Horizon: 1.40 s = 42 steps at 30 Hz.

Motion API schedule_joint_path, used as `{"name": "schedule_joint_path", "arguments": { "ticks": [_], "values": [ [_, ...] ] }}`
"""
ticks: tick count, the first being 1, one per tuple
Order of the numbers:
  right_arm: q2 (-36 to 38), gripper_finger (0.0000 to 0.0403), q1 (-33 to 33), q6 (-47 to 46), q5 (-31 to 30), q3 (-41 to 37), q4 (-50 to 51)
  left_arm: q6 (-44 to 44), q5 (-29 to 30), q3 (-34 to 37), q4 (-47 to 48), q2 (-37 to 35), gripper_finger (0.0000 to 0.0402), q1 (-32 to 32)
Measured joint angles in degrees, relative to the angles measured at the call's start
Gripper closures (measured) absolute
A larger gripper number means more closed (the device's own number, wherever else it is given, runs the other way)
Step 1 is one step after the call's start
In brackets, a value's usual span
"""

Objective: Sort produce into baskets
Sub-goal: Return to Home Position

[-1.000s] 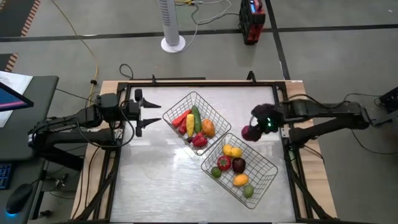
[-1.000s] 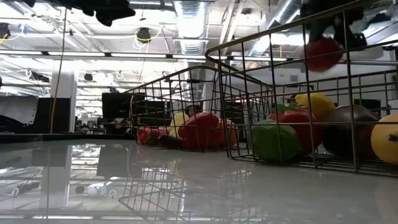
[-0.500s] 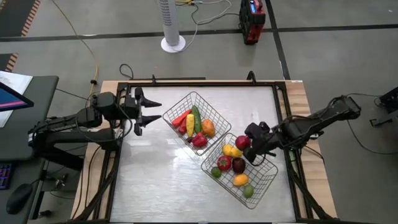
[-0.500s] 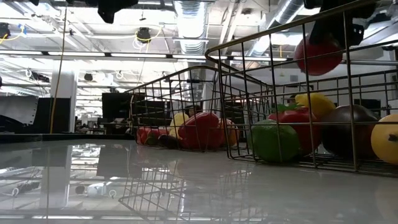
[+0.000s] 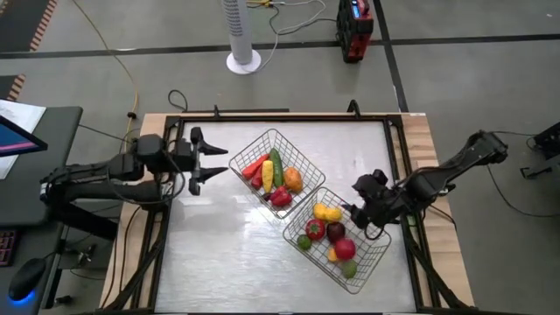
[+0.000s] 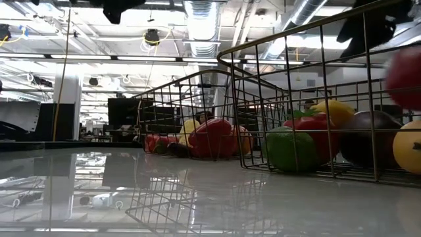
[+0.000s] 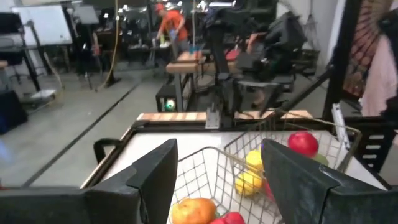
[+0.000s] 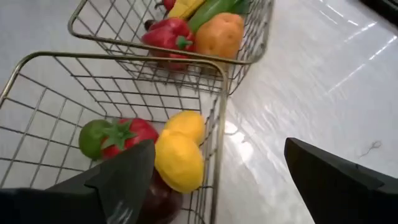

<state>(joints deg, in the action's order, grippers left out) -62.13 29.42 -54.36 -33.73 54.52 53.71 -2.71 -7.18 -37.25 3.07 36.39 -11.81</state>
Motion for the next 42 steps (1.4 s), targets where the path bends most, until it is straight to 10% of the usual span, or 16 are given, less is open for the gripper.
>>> {"name": "schedule_joint_path", "arguments": {
  "ticks": [14, 30, 42],
  "values": [
    [22.4, 0.0026, -0.8, 6.2, -7.4, -18.2, -10.4, -0.1, 4.5, 12.3, -1.4, -18.4, 0.0189, -1.4],
    [59.0, 0.0027, -5.6, 17.2, -10.1, -37.1, -20.5, 1.4, 4.4, 12.3, 7.9, -23.4, 0.0254, -3.1],
    [62.0, 0.0027, -6.4, 31.7, -12.7, -42.2, -35.0, 1.9, 1.8, 22.6, -4.5, -23.2, 0.0268, -3.2]
  ]
}}
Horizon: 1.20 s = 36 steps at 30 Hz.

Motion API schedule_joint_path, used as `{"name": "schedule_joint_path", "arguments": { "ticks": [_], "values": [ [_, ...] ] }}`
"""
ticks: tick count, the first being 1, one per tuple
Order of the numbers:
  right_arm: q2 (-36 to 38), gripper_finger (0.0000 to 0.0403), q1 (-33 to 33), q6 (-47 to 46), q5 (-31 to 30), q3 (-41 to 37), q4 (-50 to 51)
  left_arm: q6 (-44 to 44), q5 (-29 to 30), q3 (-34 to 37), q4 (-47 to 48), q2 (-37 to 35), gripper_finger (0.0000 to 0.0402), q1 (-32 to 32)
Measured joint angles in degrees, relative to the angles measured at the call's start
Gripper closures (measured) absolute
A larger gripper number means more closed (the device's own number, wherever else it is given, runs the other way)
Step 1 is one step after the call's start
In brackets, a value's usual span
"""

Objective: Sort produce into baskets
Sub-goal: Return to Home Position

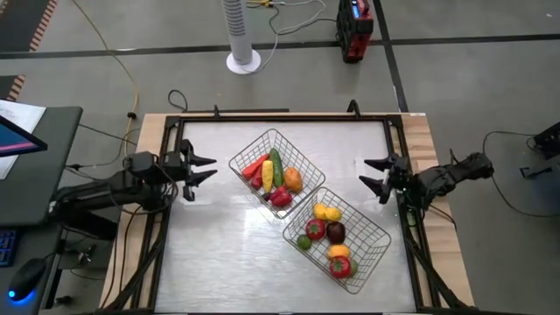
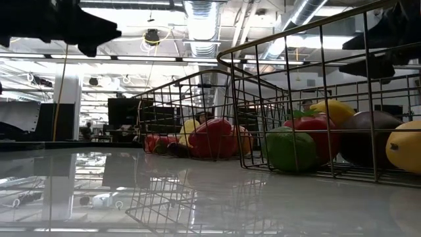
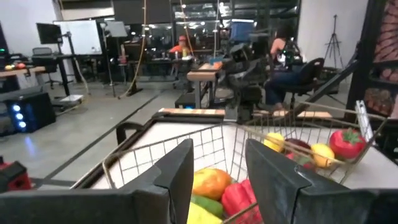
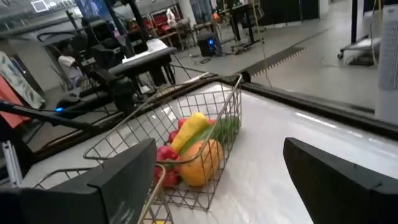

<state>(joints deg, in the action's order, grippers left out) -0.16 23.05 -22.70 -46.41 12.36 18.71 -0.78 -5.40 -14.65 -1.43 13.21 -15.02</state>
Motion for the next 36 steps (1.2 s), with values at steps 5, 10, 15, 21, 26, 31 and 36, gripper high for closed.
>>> {"name": "schedule_joint_path", "arguments": {
  "ticks": [5, 10, 15, 21, 26, 31, 36],
  "values": [
    [0.0, 0.0028, -1.5, 3.1, 0.1, 0.0, -2.4, -1.0, 0.1, 2.6, -2.2, -2.6, 0.0268, -1.5],
    [0.0, 0.0042, -4.4, 9.9, 4.9, -3.3, -13.5, -0.1, -1.7, 3.7, -1.8, -7.3, 0.0269, -4.2],
    [0.0, 0.0058, -9.0, 10.8, 10.6, -5.9, -16.0, 3.4, -5.6, 4.7, -0.6, -10.7, 0.0269, -5.6],
    [0.0, 0.0073, -13.2, 9.2, 15.5, -8.0, -16.2, 4.5, -6.5, 7.3, -0.7, -13.0, 0.0269, -5.6],
    [0.0, 0.0078, -14.6, 9.4, 16.7, -8.0, -16.3, 4.0, -11.3, 8.6, -1.3, -13.1, 0.0269, -5.6],
    [0.0, 0.0078, -14.5, 9.6, 16.8, -8.0, -15.8, 3.0, -14.4, 11.0, -0.9, -13.0, 0.0269, -5.6],
    [0.0, 0.0078, -13.5, 9.2, 18.9, -8.0, -16.0, 3.5, -21.5, 11.3, -1.4, -13.0, 0.0269, -5.6]
  ]
}}
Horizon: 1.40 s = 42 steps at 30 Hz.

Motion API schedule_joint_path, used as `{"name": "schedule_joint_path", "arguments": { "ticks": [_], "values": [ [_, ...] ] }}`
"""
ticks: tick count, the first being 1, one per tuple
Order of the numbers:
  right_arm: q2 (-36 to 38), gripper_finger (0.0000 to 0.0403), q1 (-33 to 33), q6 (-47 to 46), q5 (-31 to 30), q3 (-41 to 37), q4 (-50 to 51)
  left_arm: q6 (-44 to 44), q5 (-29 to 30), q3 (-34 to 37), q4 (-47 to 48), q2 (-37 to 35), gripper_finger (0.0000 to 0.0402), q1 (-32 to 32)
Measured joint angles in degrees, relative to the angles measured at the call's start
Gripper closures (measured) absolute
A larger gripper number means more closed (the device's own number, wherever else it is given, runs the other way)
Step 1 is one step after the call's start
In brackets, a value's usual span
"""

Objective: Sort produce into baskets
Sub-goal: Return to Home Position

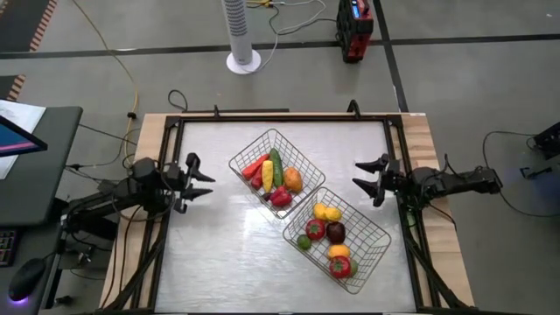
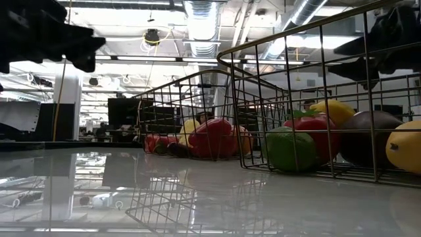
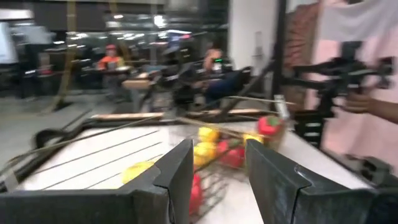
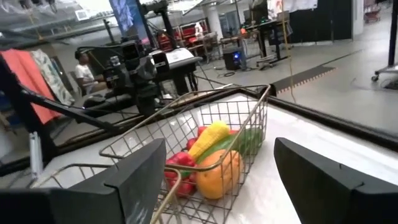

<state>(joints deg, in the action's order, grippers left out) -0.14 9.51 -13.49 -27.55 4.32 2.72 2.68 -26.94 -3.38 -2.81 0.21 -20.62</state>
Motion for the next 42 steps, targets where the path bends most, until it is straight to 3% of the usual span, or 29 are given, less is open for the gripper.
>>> {"name": "schedule_joint_path", "arguments": {
  "ticks": [3, 7, 17, 25, 42],
  "values": [
    [0.0, 0.0078, 0.8, -1.7, -1.0, -0.3, -0.3, 0.0, -3.6, 0.0, -0.1, 0.0, 0.0269, 0.0],
    [-0.2, 0.0078, 1.0, -6.2, -4.9, -1.7, -1.2, 0.0, -2.9, 0.0, 0.8, 0.0, 0.0269, 0.0],
    [-2.1, 0.0076, 1.0, -6.6, -5.3, -1.8, -1.5, 3.8, 16.0, 0.0, 3.5, 0.0, 0.0269, 0.0],
    [-2.1, 0.0076, 1.0, -6.6, -5.3, -1.8, -1.6, 3.9, 24.1, -0.3, 10.3, 0.4, 0.0269, 0.0],
    [-2.1, 0.0076, 1.0, -6.5, -5.3, -1.9, -1.5, 3.8, 25.5, -0.3, 11.0, 0.6, 0.0269, 0.0]
  ]
}}
